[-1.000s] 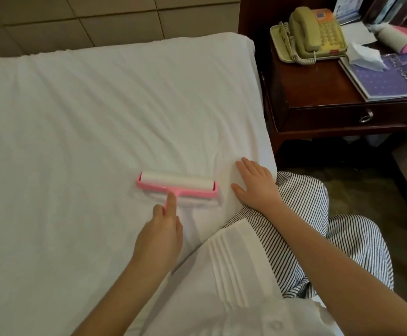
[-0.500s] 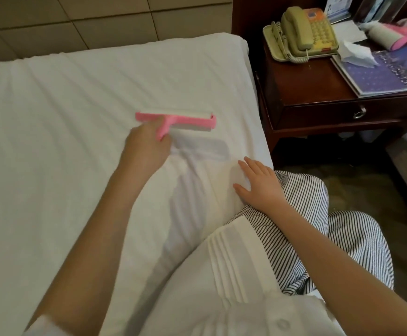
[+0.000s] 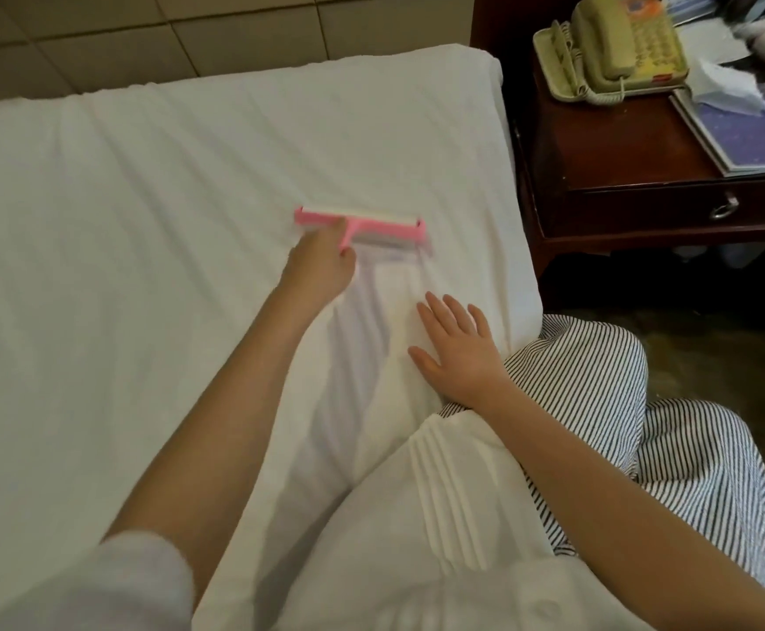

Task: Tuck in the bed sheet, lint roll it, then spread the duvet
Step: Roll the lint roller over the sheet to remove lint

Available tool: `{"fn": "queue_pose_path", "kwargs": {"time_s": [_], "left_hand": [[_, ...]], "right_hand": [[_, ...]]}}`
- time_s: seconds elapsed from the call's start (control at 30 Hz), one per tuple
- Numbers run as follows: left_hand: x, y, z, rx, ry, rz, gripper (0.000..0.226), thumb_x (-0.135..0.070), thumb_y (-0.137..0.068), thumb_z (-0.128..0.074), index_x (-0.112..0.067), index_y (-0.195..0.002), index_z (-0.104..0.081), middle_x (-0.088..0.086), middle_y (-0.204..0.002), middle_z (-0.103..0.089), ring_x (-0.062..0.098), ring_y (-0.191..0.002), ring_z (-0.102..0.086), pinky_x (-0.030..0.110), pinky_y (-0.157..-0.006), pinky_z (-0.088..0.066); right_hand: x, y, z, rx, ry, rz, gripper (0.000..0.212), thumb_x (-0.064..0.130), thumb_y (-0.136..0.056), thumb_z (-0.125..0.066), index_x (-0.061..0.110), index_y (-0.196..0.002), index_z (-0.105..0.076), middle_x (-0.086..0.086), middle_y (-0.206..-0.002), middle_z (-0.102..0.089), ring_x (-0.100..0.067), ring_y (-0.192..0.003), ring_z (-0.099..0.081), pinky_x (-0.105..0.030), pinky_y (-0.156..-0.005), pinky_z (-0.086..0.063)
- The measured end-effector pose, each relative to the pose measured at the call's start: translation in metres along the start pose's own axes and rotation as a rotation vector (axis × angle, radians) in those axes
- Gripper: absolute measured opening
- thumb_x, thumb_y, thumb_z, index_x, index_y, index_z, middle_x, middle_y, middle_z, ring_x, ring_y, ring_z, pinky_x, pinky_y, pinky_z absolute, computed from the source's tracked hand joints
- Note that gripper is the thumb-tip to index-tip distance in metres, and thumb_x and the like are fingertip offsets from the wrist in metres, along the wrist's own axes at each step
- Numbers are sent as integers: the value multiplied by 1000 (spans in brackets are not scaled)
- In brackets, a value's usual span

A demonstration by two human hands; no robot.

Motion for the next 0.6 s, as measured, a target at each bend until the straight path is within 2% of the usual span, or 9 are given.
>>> {"fn": "queue_pose_path", "kwargs": {"time_s": [0.07, 0.17, 0.27, 0.33, 0.4, 0.5, 0.6], "left_hand": [[-20, -27, -7, 1, -47, -55, 40, -14, -97, -37, -10, -137, -40, 22, -114, -56, 39, -107, -54, 31, -73, -37], [-18, -17, -14, -2, -104, -32, 45, -13, -97, -35, -9, -142, -32, 23, -121, -51, 40, -110, -53, 34, -77, -40], [8, 59, -29, 48, -188, 39, 52, -18, -99, -33, -12, -148, -17, 22, -126, -46, 39, -110, -54, 38, -83, -42], [17, 118, -39, 128, -311, 65, 55, -21, -101, -29, -17, -150, -5, 14, -124, -44, 33, -106, -57, 35, -78, -41], [17, 142, -42, 176, -364, 71, 56, -23, -101, -28, -19, -150, 0, 10, -122, -43, 29, -103, -58, 32, -74, -40], [12, 108, -35, 136, -323, 59, 55, -23, -101, -30, -18, -150, -6, 16, -125, -44, 36, -106, -55, 35, -81, -41], [-4, 32, -32, 65, -207, 36, 55, -14, -100, -33, -13, -150, -10, 23, -133, -40, 41, -113, -50, 40, -88, -40]], "right_hand": [[-13, 3, 3, 2, -20, -81, 67, 55, -96, -14, 18, -151, -2, 3, -159, 7, -16, -145, 8, -34, -113, 14], [-22, 4, 4, 5, -45, -159, 64, 48, -99, -23, 18, -151, 0, 1, -159, 9, -18, -145, 11, -36, -114, 12], [-30, 3, -5, 54, -66, -239, 63, 42, -100, -27, 19, -151, 1, -11, -158, 11, -29, -145, 11, -41, -115, 9], [-35, 4, -9, 64, -73, -298, 62, 40, -100, -28, 20, -151, 3, -17, -156, 12, -36, -143, 10, -44, -115, 6], [-33, 2, -8, 60, -56, -291, 62, 38, -100, -27, 18, -151, 3, -18, -156, 12, -33, -144, 11, -43, -116, 6], [-28, 1, -4, 65, -71, -257, 62, 37, -100, -27, 15, -151, 3, -13, -157, 13, -26, -145, 13, -40, -115, 8], [-28, 0, -3, 60, -74, -242, 61, 37, -101, -26, 16, -151, 3, -10, -157, 13, -22, -145, 13, -39, -115, 9]]}}
Point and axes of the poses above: each hand's wrist, its own y-axis away from the middle knuckle, its own z-axis out of the back of the hand, x = y × z, the point moved 10 cm from there along -y, towards the middle knuckle
